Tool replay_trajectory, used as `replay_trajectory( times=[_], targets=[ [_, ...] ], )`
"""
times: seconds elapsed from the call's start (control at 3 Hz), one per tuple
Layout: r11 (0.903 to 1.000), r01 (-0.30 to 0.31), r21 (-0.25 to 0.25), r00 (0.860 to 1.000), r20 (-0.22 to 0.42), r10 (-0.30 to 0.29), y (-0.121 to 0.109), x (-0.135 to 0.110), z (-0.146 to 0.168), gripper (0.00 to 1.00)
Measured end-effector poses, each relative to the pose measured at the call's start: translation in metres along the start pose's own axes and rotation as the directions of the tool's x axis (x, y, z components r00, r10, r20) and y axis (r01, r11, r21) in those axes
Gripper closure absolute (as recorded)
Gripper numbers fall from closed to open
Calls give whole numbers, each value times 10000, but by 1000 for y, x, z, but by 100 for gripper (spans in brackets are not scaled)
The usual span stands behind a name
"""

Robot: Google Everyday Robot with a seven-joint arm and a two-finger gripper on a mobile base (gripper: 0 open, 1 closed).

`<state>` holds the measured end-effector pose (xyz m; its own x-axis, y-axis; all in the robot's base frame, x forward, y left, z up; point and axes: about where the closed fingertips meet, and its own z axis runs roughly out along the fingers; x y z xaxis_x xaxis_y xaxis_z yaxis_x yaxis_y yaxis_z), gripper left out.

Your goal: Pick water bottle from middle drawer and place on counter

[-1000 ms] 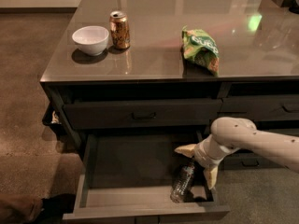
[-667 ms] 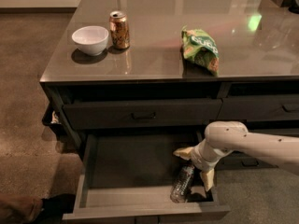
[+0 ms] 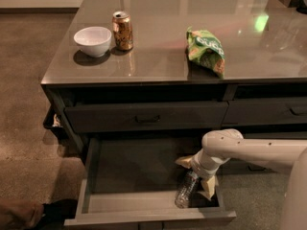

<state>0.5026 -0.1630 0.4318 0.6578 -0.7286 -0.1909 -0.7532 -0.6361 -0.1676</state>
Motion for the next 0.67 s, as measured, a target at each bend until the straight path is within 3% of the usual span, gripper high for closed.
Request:
replay_trajectory(
  times=[0.67],
  targets=[
    [9995,104,-300,9998,149,-99,5,6,25,0]
  ],
)
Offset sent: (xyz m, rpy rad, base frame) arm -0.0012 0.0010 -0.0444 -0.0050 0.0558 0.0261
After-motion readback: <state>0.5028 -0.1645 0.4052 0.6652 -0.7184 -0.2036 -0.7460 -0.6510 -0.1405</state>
